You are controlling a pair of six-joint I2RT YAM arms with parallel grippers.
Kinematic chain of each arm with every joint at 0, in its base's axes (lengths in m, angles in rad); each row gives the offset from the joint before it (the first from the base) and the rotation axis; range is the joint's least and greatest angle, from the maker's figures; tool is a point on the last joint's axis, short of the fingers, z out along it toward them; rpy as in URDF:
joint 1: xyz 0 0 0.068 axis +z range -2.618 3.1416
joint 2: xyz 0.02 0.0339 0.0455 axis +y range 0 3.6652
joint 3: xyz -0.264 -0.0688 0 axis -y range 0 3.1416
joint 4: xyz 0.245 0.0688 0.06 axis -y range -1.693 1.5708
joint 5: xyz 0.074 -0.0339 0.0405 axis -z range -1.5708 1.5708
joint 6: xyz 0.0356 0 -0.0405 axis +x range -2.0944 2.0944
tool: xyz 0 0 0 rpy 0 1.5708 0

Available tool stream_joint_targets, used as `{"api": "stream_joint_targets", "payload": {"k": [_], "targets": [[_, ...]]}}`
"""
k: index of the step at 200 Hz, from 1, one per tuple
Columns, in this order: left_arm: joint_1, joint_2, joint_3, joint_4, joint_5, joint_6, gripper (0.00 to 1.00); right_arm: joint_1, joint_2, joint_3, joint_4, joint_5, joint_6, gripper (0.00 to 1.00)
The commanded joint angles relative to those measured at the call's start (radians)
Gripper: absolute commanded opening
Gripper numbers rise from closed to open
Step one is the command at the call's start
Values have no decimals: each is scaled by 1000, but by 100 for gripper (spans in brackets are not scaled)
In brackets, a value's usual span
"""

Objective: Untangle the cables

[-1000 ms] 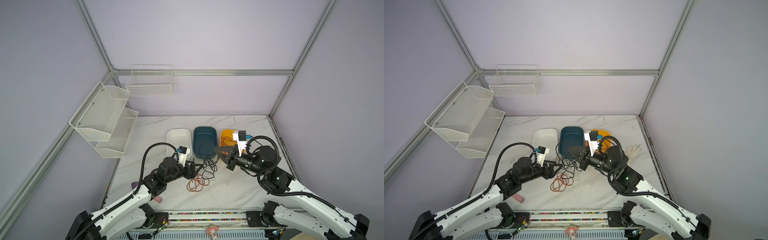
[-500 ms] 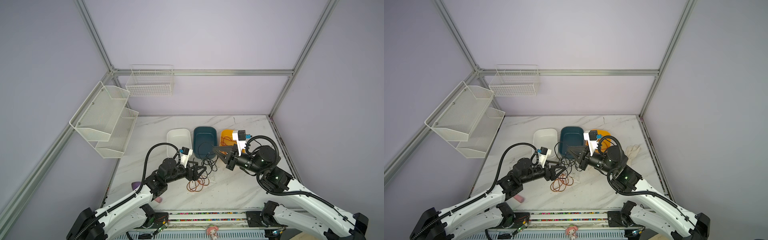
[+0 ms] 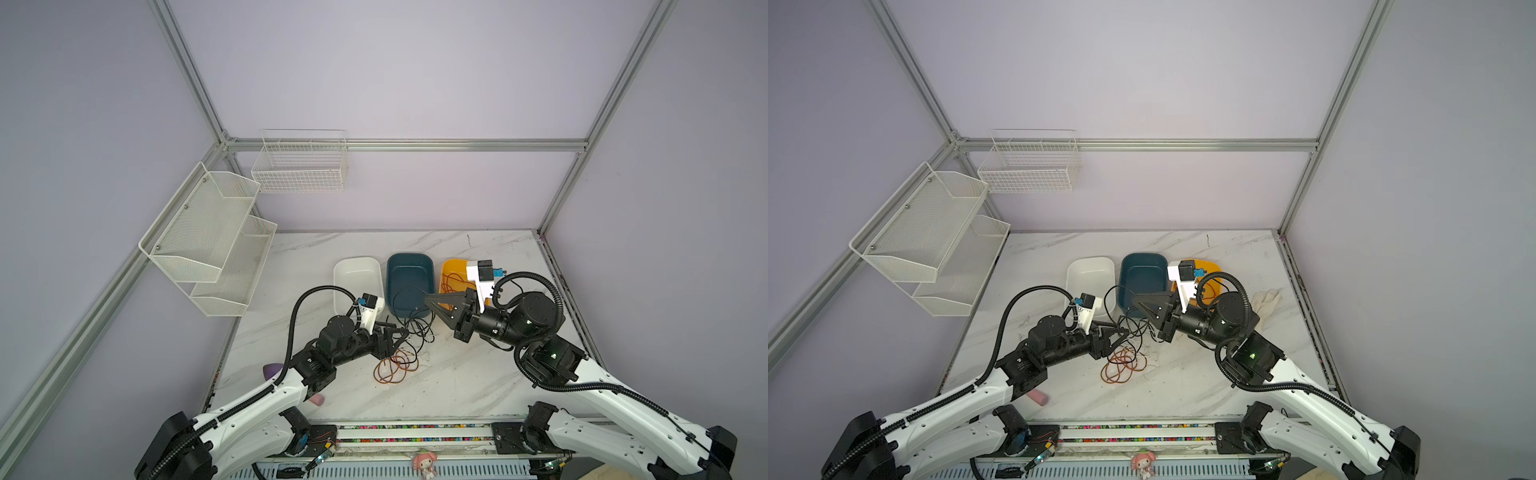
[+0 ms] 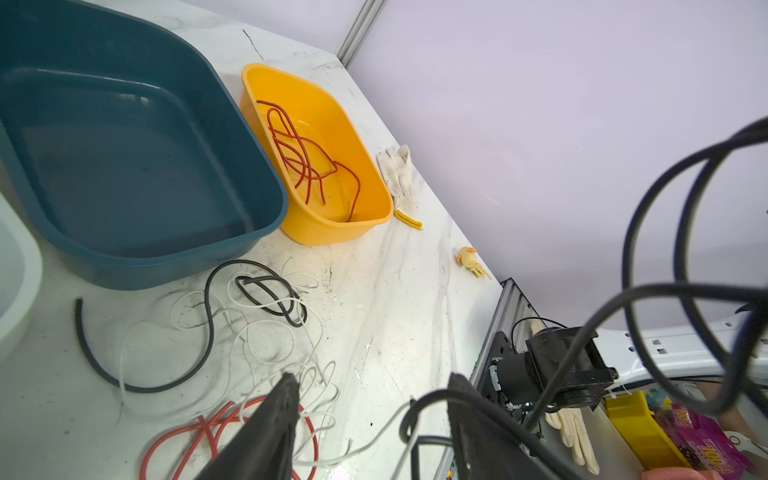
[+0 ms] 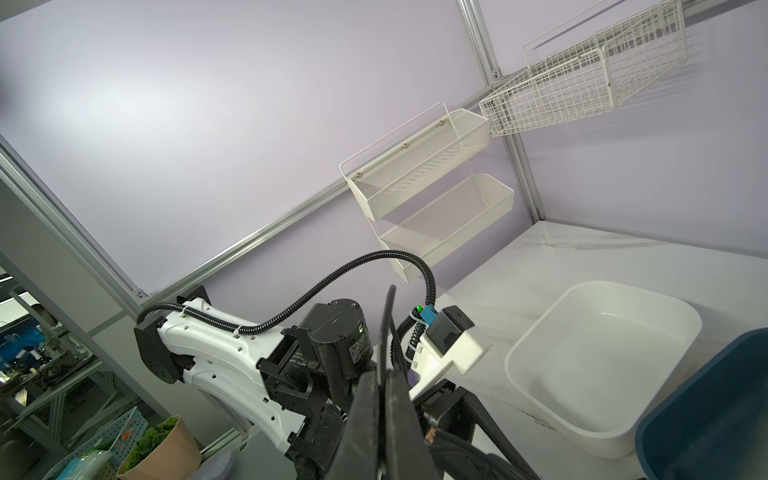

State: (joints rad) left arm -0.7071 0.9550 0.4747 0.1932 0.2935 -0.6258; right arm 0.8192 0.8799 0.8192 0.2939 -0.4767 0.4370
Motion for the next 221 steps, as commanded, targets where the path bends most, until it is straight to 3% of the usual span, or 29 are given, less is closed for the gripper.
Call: {"api": "stream_joint_targets", "payload": {"k": [1, 59, 125, 185, 221], "targets": [[3, -29, -37, 21, -53, 4, 53, 4, -9, -20, 73, -42, 24, 0], [4, -33, -50, 89, -41, -19, 36, 4, -11, -54, 123, -72, 51, 0], [3, -36, -60, 57, -48, -14, 6, 4, -49, -45, 63, 29, 14, 0], [3, -55, -72, 54, -70, -19, 0, 5, -64, -36, 30, 62, -3, 0], [3, -98, -75, -27, -103, -16, 0, 4, -134, -17, -66, 263, -5, 0]]}}
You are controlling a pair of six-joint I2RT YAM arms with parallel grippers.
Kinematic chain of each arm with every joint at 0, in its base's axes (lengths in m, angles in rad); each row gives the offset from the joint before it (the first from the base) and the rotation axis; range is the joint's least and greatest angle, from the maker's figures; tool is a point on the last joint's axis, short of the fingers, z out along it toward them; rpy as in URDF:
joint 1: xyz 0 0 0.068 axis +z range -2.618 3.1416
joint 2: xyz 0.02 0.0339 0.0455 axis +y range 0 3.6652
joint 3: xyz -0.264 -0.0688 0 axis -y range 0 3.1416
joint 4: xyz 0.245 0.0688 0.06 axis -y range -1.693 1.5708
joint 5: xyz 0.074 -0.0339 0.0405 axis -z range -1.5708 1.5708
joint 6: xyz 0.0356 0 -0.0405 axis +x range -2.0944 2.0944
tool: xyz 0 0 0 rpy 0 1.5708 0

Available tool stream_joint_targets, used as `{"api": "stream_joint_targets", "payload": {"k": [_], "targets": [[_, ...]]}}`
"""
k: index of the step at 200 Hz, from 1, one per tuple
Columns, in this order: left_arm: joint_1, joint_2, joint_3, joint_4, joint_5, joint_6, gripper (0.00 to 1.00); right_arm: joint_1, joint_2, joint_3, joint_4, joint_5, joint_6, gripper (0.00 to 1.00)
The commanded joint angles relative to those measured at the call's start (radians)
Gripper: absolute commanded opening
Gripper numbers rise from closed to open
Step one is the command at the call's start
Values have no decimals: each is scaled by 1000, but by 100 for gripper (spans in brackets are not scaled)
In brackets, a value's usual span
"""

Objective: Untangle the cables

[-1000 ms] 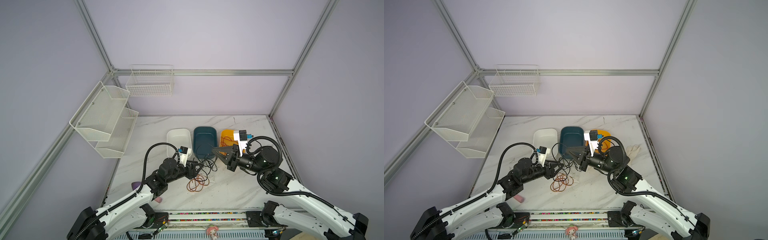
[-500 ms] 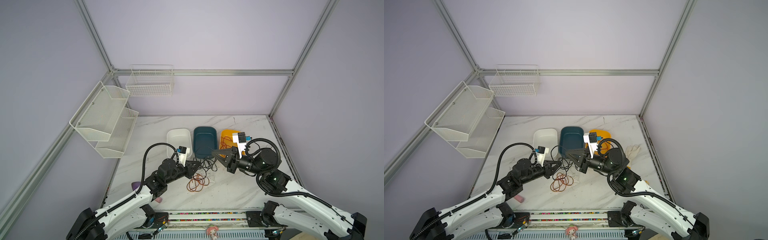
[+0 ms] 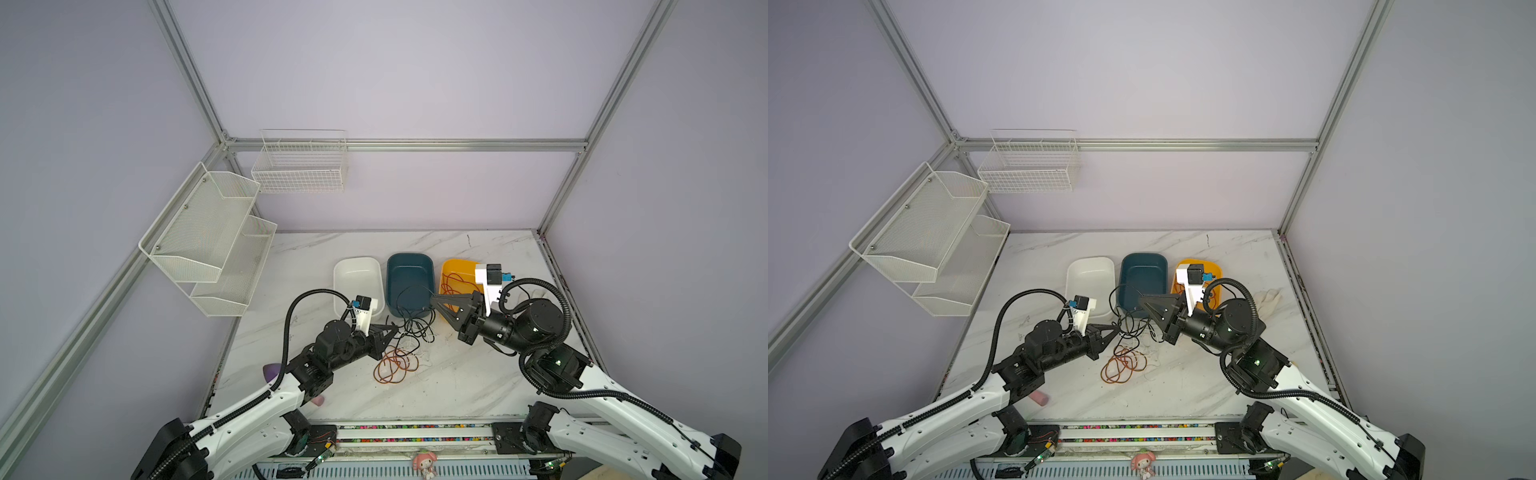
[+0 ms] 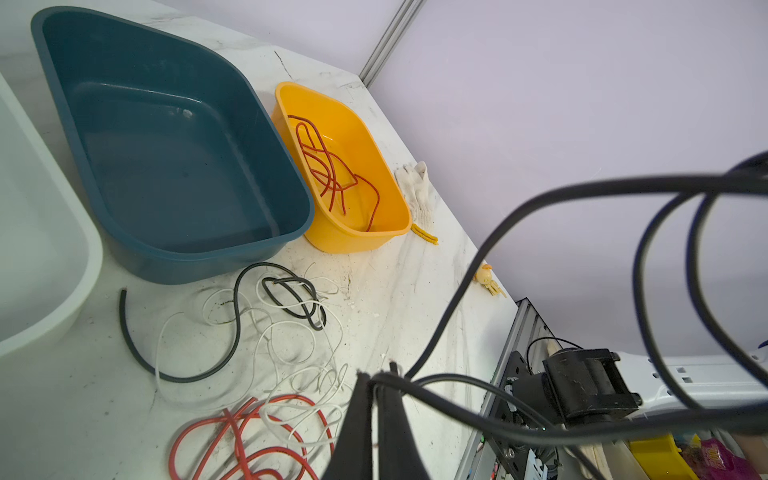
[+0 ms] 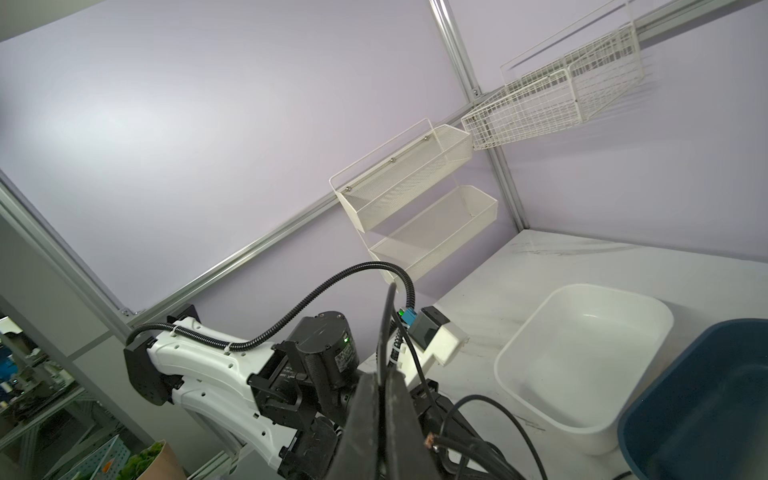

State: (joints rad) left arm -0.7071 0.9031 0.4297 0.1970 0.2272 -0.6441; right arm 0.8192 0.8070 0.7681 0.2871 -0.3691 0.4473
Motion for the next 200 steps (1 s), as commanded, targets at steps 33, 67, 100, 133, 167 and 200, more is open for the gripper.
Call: {"api": "stream_joint_targets", "payload": {"k": [33, 67, 100, 133, 167, 200], "targets": [[3, -101, -56, -122, -81, -5, 0, 3, -100, 60, -173, 402, -26, 0], [3, -197, -94, -180, -121, -20, 0, 2, -89, 98, -282, 591, -14, 0], [4, -253, -108, -232, -152, -30, 0, 3, -90, 111, -293, 609, -16, 0], [4, -274, -74, -302, -186, -55, 0, 3, -54, 131, -289, 526, -43, 0], [4, -267, 16, -423, -244, -63, 0, 3, -8, 122, -271, 453, -64, 0], [4, -262, 131, -578, -279, -35, 0, 2, 39, 135, -238, 362, -96, 0]]}}
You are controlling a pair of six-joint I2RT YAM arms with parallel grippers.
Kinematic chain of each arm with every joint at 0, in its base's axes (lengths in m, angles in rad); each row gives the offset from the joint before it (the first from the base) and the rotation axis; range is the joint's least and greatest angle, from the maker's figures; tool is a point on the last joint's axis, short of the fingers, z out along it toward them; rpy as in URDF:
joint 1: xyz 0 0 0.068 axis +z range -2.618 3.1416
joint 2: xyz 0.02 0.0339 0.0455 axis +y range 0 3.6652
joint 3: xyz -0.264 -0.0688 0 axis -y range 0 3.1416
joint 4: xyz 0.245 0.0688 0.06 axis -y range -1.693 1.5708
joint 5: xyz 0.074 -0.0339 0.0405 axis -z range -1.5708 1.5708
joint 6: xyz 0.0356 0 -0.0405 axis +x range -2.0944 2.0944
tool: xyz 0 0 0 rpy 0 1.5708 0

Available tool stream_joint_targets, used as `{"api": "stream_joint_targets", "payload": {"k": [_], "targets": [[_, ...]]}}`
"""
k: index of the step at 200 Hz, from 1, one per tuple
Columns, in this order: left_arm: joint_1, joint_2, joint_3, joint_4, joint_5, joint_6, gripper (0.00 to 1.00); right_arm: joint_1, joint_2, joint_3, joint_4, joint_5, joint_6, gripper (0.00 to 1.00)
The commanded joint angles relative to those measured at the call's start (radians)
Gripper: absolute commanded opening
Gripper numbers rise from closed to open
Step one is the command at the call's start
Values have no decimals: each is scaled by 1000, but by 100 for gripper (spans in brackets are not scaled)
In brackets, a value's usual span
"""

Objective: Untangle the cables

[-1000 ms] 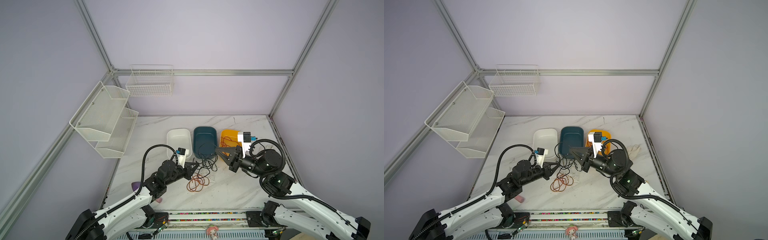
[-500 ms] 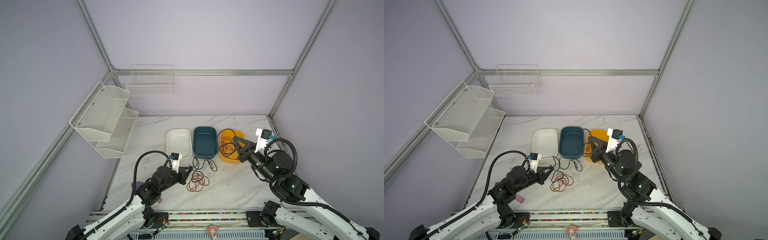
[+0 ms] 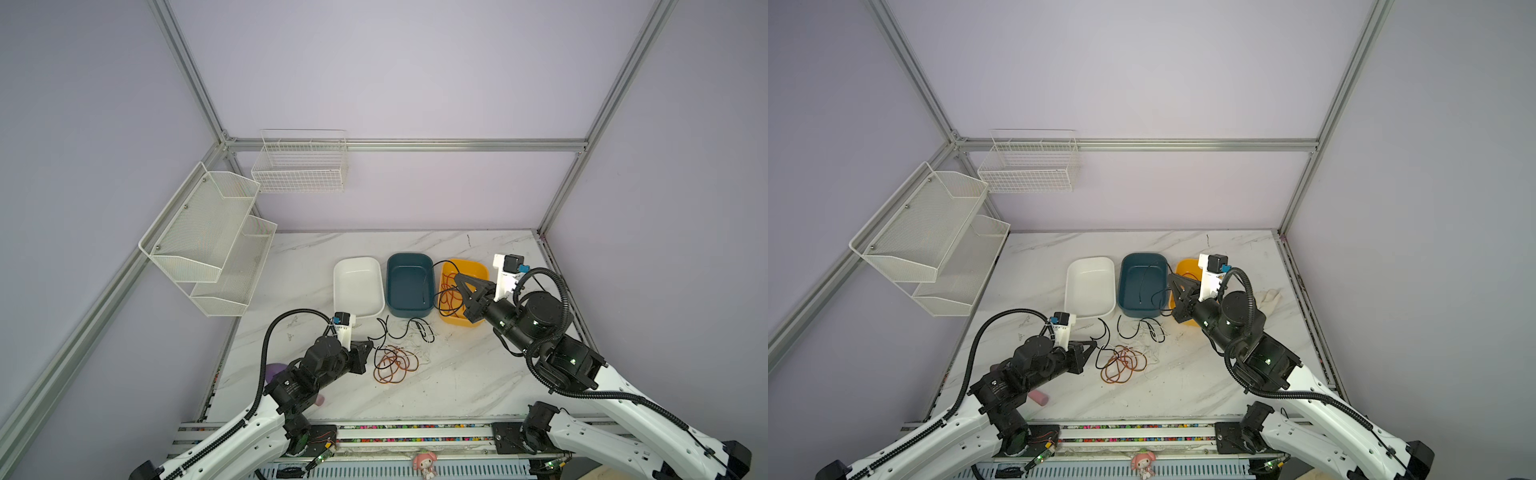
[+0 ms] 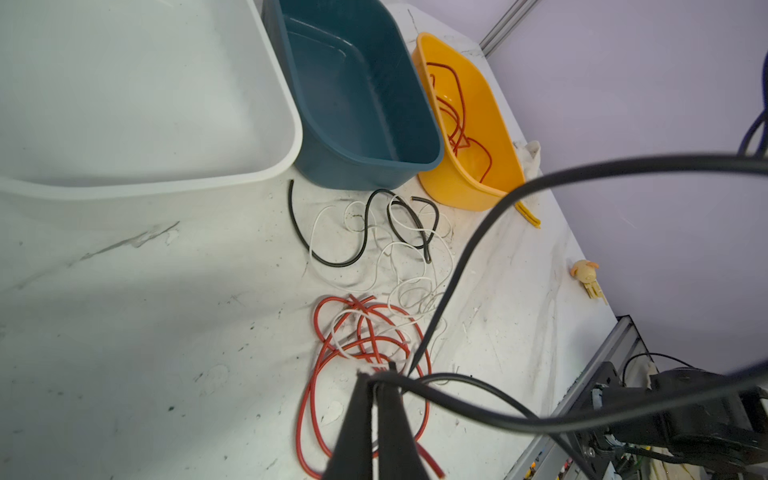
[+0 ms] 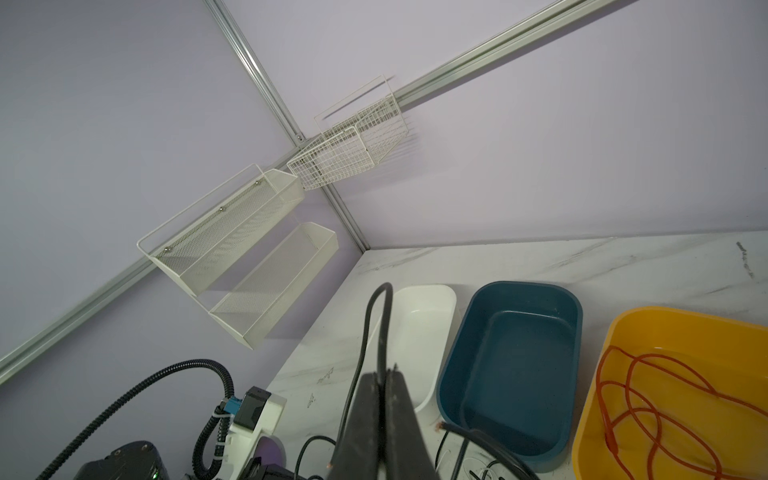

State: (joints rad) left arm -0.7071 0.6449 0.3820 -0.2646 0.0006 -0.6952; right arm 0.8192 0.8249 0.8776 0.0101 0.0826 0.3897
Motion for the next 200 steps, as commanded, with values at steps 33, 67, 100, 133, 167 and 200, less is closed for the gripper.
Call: {"api": "stream_joint_targets", "payload": {"k": [33, 67, 100, 133, 167, 200], "targets": [[4, 34, 313, -271, -84, 73, 0, 3, 86, 45, 72, -139, -53, 0], [4, 78, 421, -405, -126, 158, 0, 3, 139, 73, 93, -155, -68, 0], [4, 78, 472, -451, -120, 256, 0, 2, 180, 98, 108, -153, -79, 0], [4, 53, 496, -475, -105, 352, 0, 0, 245, 134, 124, -161, -82, 0], [3, -4, 447, -447, -162, 359, 0, 0, 341, 194, 149, -184, -84, 0], [4, -20, 443, -446, -171, 351, 0, -6, 425, 219, 203, -209, -71, 0]]}}
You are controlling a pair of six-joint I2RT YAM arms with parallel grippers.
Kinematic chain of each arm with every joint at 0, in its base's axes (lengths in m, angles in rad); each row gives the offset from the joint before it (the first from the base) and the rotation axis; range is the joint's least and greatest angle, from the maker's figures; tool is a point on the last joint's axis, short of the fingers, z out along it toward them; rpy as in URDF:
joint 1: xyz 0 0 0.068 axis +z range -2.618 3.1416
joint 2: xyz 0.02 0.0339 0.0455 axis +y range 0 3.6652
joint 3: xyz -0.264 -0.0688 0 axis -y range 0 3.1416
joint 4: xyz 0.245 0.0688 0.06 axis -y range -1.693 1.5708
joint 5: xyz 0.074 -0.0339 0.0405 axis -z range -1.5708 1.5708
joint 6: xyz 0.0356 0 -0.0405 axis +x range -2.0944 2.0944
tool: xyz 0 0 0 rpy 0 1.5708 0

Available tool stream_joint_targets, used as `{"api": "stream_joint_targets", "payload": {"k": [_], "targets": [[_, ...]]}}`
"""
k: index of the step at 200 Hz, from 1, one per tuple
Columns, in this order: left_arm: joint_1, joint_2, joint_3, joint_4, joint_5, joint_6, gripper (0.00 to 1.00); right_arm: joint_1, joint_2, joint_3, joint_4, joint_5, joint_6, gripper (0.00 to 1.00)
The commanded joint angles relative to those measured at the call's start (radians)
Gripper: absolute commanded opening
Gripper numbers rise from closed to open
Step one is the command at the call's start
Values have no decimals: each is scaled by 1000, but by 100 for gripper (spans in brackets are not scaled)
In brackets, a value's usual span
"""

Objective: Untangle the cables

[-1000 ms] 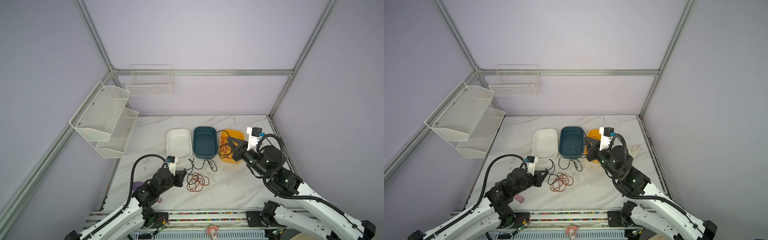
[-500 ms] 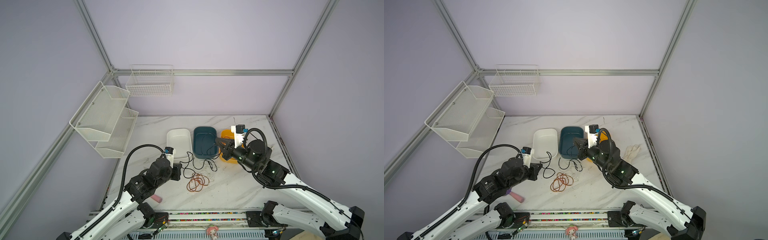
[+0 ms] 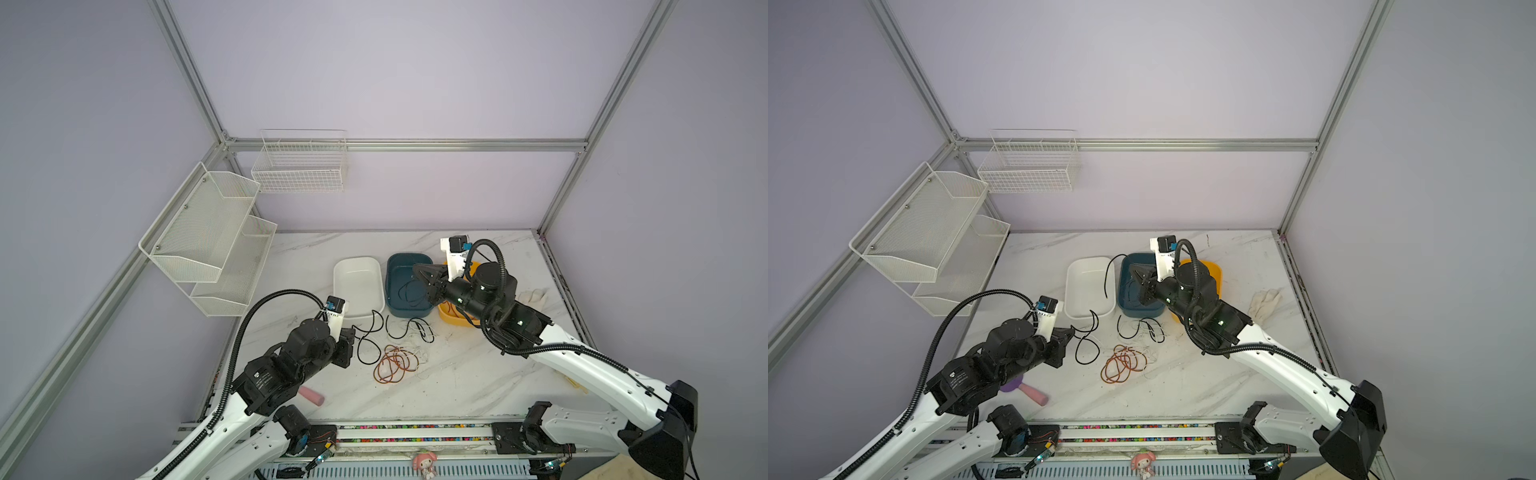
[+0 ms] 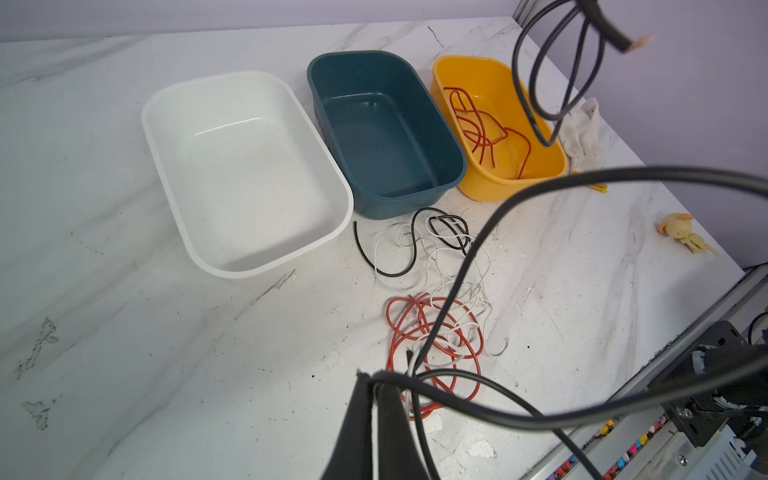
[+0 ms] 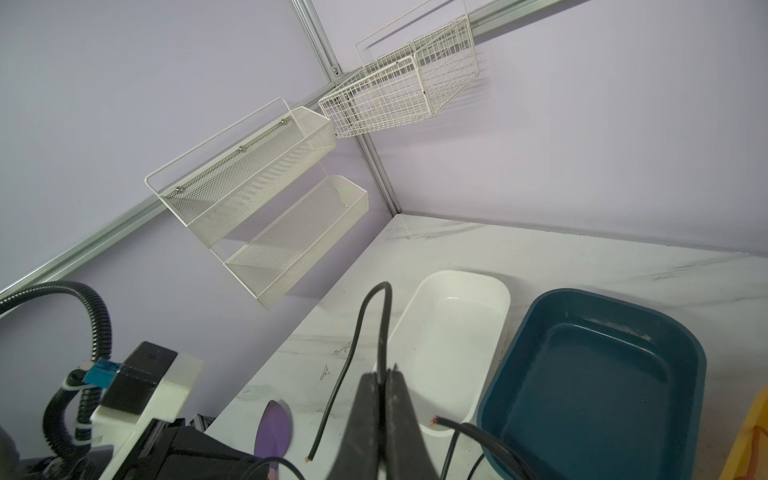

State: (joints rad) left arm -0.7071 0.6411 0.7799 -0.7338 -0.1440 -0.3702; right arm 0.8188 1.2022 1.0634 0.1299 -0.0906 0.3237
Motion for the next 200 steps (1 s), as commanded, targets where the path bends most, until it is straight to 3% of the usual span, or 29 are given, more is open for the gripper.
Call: {"api": "stream_joint_targets", "payload": {"k": [1, 54, 106, 200], "targets": [[4, -17, 46, 23, -26, 26, 0, -5, 51, 34, 85, -39, -4, 0], [4, -27, 45, 34, -14, 27, 0, -8, 166, 78, 170, -110, 33, 0], [8, -44, 38, 43, 1, 23, 0, -7, 434, 131, 294, -247, 104, 0], [9, -33, 37, 44, 8, 26, 0, -12, 811, 328, 370, -263, 92, 0]]}}
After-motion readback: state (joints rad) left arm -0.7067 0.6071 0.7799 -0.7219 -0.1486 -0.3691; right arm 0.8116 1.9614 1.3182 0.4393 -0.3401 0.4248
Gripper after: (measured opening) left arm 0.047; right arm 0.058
